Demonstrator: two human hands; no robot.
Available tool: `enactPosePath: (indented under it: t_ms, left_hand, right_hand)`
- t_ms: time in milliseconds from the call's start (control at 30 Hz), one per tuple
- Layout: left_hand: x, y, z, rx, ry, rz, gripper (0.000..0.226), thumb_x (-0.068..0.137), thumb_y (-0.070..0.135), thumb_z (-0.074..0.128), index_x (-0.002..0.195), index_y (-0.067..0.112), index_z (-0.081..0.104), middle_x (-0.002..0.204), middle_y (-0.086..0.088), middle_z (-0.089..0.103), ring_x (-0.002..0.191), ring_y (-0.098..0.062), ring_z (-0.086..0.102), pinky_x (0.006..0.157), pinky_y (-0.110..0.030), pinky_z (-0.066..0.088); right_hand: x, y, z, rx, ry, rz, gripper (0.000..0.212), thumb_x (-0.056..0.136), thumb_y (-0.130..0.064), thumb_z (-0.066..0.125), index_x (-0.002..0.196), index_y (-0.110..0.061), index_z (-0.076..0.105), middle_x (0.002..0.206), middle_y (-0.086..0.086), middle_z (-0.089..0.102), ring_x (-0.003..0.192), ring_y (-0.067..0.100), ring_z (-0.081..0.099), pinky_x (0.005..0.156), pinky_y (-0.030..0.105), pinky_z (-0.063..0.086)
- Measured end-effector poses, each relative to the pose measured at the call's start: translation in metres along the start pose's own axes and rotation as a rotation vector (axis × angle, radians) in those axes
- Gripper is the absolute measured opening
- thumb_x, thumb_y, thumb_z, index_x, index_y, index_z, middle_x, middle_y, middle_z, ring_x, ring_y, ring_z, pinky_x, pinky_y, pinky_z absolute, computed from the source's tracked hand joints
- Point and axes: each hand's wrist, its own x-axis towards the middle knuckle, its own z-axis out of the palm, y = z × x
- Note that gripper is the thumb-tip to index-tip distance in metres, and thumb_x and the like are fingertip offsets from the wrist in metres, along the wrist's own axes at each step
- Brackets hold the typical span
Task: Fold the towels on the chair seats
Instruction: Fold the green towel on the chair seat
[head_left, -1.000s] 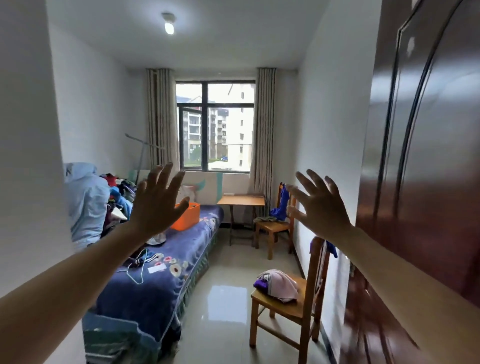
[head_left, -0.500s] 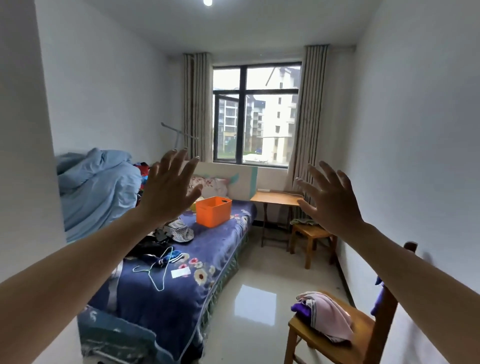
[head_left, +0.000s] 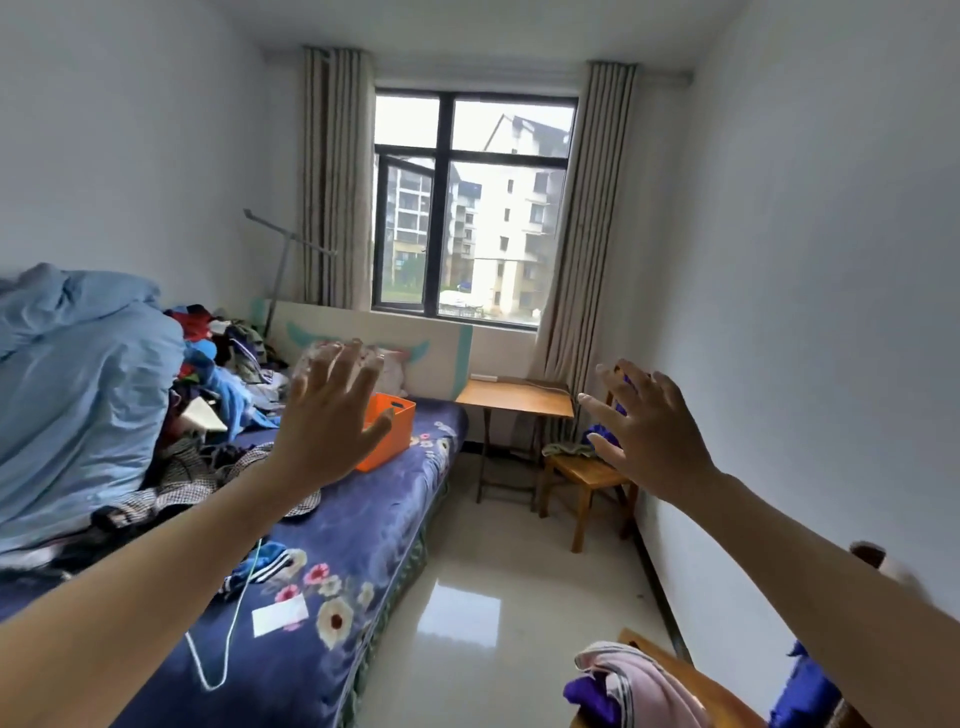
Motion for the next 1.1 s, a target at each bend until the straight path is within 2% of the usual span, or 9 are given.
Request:
enactPosePath:
  t_ms: [133, 233, 300, 433, 567, 733, 933, 1000, 1100]
  left_hand:
    - [0.03, -0.006, 0.074, -0.058, -0.068, -0.068, 0.059, 0.073, 0.049, 0.033, 0.119, 0.012, 0.041, 0.129, -0.024, 0.05, 0.115, -0.048, 0.047, 0.082, -0.061, 0.044]
    - [0.069, 0.006, 0.13, -0.062, -0.097, -0.086, 0.076, 0.071, 0.054, 0.025, 0.125, 0.006, 0.048, 0.137, -0.022, 0.043, 0.124, -0.045, 0.038, 0.09, -0.059, 0.04]
    - [0.096, 0.014, 0.158, -0.054, -0.095, -0.069, 0.078, 0.071, 0.054, 0.024, 0.127, 0.006, 0.05, 0.14, -0.021, 0.041, 0.127, -0.044, 0.036, 0.093, -0.059, 0.038]
    - [0.153, 0.019, 0.213, -0.044, -0.109, -0.026, 0.066, 0.074, 0.05, 0.031, 0.123, 0.009, 0.047, 0.135, -0.022, 0.047, 0.122, -0.045, 0.043, 0.087, -0.061, 0.042]
    - [0.192, 0.018, 0.267, 0.008, -0.116, 0.027, 0.053, 0.076, 0.044, 0.037, 0.118, 0.012, 0.042, 0.126, -0.023, 0.054, 0.111, -0.045, 0.053, 0.078, -0.057, 0.048]
    - [0.219, -0.012, 0.344, 0.066, -0.181, 0.039, 0.054, 0.074, 0.045, 0.038, 0.115, 0.012, 0.045, 0.12, -0.021, 0.058, 0.106, -0.041, 0.056, 0.074, -0.054, 0.051]
    - [0.275, -0.071, 0.442, 0.042, -0.222, 0.008, 0.057, 0.075, 0.045, 0.037, 0.117, 0.009, 0.052, 0.122, -0.022, 0.057, 0.108, -0.043, 0.055, 0.076, -0.056, 0.049]
    - [0.301, -0.087, 0.472, -0.001, -0.236, -0.01, 0.062, 0.075, 0.045, 0.035, 0.119, 0.006, 0.056, 0.127, -0.022, 0.054, 0.113, -0.044, 0.051, 0.08, -0.058, 0.047]
    - [0.348, -0.109, 0.523, -0.03, -0.213, 0.019, 0.062, 0.075, 0.044, 0.038, 0.116, 0.003, 0.059, 0.125, -0.023, 0.055, 0.112, -0.044, 0.052, 0.079, -0.058, 0.047]
  right_hand:
    - [-0.002, 0.021, 0.065, 0.011, -0.029, 0.065, 0.052, 0.055, -0.028, 0.087, 0.102, -0.011, 0.072, 0.115, 0.019, 0.065, 0.108, 0.041, 0.06, 0.082, 0.061, 0.047]
    - [0.001, 0.05, 0.122, 0.002, -0.016, 0.069, 0.052, 0.056, -0.029, 0.087, 0.102, -0.011, 0.072, 0.116, 0.019, 0.065, 0.109, 0.041, 0.06, 0.082, 0.062, 0.046]
    - [0.007, 0.064, 0.157, -0.009, -0.023, 0.049, 0.052, 0.056, -0.03, 0.086, 0.102, -0.012, 0.072, 0.116, 0.019, 0.065, 0.108, 0.041, 0.06, 0.083, 0.06, 0.047]
    - [0.025, 0.083, 0.23, -0.009, -0.013, 0.023, 0.051, 0.057, -0.035, 0.085, 0.101, -0.014, 0.072, 0.117, 0.016, 0.065, 0.109, 0.038, 0.061, 0.085, 0.058, 0.046]
    - [0.043, 0.103, 0.302, 0.052, -0.029, 0.089, 0.052, 0.059, -0.034, 0.085, 0.104, -0.013, 0.071, 0.118, 0.017, 0.064, 0.11, 0.038, 0.06, 0.087, 0.059, 0.045]
    - [0.059, 0.107, 0.398, 0.036, -0.094, 0.034, 0.053, 0.059, -0.037, 0.084, 0.105, -0.013, 0.07, 0.118, 0.018, 0.064, 0.109, 0.038, 0.06, 0.087, 0.057, 0.046]
    - [0.098, 0.104, 0.511, -0.068, -0.172, -0.183, 0.055, 0.06, -0.044, 0.081, 0.108, -0.018, 0.07, 0.123, 0.014, 0.063, 0.113, 0.035, 0.059, 0.09, 0.054, 0.047]
    - [0.116, 0.11, 0.542, -0.093, -0.191, -0.186, 0.055, 0.06, -0.045, 0.081, 0.107, -0.02, 0.07, 0.123, 0.013, 0.063, 0.114, 0.033, 0.059, 0.091, 0.051, 0.047]
    - [0.145, 0.127, 0.59, -0.101, -0.215, -0.087, 0.055, 0.059, -0.04, 0.083, 0.108, -0.017, 0.07, 0.12, 0.014, 0.064, 0.112, 0.034, 0.06, 0.09, 0.053, 0.047]
